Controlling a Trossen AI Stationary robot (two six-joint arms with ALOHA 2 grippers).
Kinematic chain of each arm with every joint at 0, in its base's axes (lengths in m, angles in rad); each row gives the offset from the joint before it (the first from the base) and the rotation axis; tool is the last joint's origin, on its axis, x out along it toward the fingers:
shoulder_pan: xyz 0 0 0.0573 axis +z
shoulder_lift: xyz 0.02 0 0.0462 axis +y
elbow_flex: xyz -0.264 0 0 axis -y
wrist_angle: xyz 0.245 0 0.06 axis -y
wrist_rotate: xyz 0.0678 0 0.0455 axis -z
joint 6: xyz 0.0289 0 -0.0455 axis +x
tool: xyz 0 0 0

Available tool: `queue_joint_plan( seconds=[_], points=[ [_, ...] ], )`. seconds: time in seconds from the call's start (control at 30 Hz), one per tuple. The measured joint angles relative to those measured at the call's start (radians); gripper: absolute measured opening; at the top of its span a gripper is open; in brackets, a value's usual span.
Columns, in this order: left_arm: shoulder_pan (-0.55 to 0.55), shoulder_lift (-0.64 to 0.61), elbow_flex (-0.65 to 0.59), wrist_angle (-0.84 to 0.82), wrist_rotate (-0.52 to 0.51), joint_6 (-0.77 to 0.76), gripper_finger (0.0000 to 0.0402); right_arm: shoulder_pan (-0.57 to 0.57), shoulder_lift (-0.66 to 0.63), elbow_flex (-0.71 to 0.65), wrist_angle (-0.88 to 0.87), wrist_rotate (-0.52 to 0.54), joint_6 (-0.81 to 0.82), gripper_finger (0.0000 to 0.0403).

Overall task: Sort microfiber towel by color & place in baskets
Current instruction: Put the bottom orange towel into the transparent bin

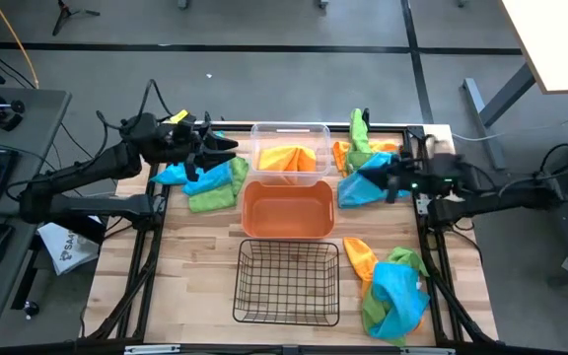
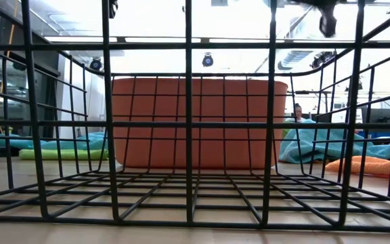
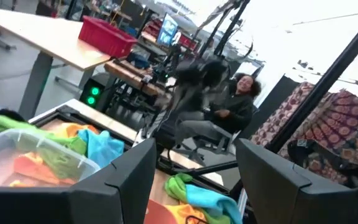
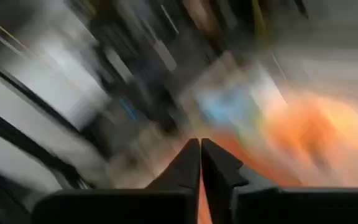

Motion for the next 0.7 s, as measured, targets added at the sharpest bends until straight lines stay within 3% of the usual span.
queue_joint_plan(
  seconds=[0.1, 0.2, 0.3, 0.47, 0.7],
  points=[
    [0.0, -0.032, 0.0, -0.04, 0.0, 0.017, 0.0209, 0.016, 0.096, 0.111, -0.399, -0.082, 0.137, 0.0048],
    [0.0, -0.062, 0.0, -0.076, -0.013, 0.038, 0.0209, 0.064, 0.176, 0.13, -0.608, -0.19, 0.261, 0.0103],
    [0.001, -0.084, 0.0, -0.095, -0.016, 0.04, 0.0209, 0.128, 0.249, 0.076, -0.642, -0.292, 0.301, 0.0164],
    [0.001, -0.097, 0.0, -0.109, -0.016, 0.041, 0.0209, 0.174, 0.37, -0.032, -0.561, -0.308, 0.401, 0.0239],
    [0.001, -0.093, 0.0, -0.119, -0.017, 0.051, 0.0209, 0.176, 0.544, -0.07, -0.495, -0.318, 0.424, 0.0259]
  ],
)
